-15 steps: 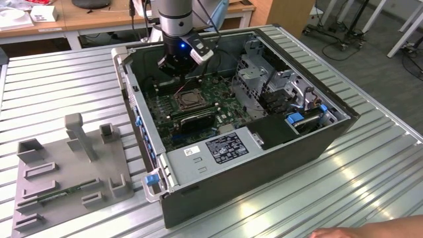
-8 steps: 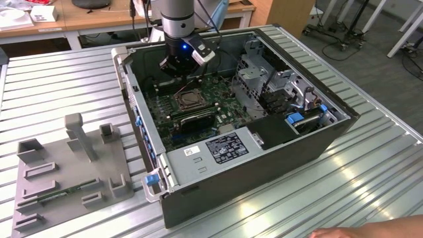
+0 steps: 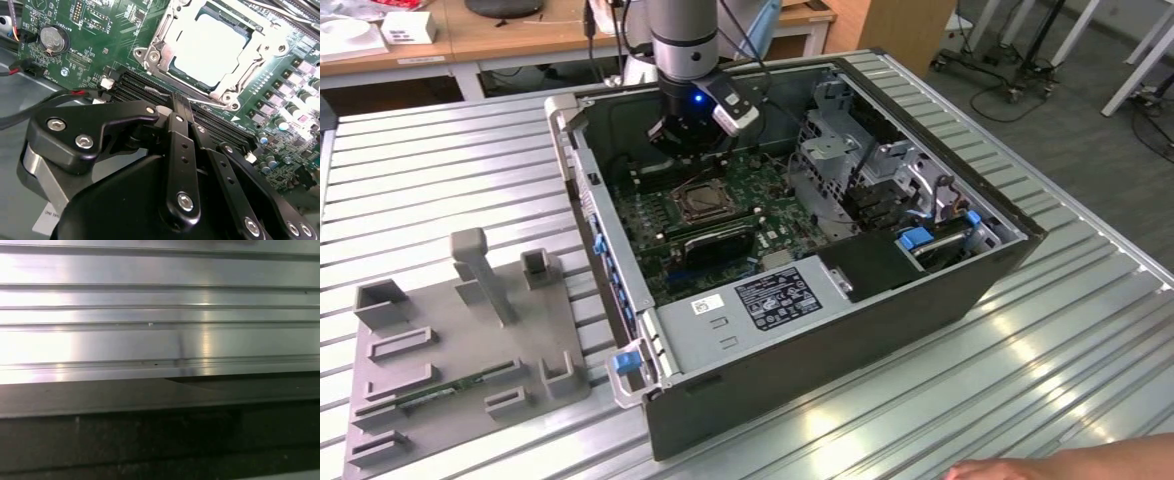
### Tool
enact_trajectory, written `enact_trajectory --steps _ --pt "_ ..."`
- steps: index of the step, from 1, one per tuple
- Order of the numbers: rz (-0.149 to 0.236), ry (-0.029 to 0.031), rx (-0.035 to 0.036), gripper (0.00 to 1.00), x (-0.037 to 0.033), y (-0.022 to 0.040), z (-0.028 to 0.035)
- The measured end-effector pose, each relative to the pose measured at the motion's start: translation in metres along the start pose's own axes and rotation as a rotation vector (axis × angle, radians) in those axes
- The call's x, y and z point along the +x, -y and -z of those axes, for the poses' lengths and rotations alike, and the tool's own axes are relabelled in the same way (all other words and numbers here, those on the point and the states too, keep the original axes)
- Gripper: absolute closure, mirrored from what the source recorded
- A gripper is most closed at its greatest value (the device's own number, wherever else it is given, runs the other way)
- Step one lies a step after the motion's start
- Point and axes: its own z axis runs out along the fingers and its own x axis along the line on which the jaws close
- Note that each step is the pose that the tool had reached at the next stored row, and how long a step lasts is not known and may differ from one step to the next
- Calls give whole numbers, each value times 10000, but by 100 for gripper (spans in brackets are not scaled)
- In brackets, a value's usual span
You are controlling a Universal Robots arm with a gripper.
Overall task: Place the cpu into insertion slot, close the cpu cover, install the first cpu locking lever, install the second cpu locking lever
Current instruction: 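Install the first cpu locking lever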
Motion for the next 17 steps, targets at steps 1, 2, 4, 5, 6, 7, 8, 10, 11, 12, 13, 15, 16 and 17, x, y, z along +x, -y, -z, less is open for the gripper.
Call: enact_trajectory --steps 1,2,4,5,6,7,8,10,11,12,13,15,16,17 --pt "-3 0 1 89 0 0 -8" --pt "-4 0 1 89 1 1 -16" --pt "-5 0 2 89 3 2 -32" --pt "-5 0 1 89 4 2 -40" --pt "-6 0 1 89 4 3 -47" --pt "-6 0 1 89 5 3 -55" --pt "-7 0 1 89 6 4 -64" --pt "-9 0 2 89 8 5 -86" --pt "-11 0 2 89 10 6 -97" --pt "-12 0 3 89 11 6 -107" --pt "-14 0 3 89 11 7 -116" --pt "-17 1 2 89 13 8 -129" --pt "-18 1 3 89 13 8 -134" --pt "-19 1 2 89 14 8 -138"
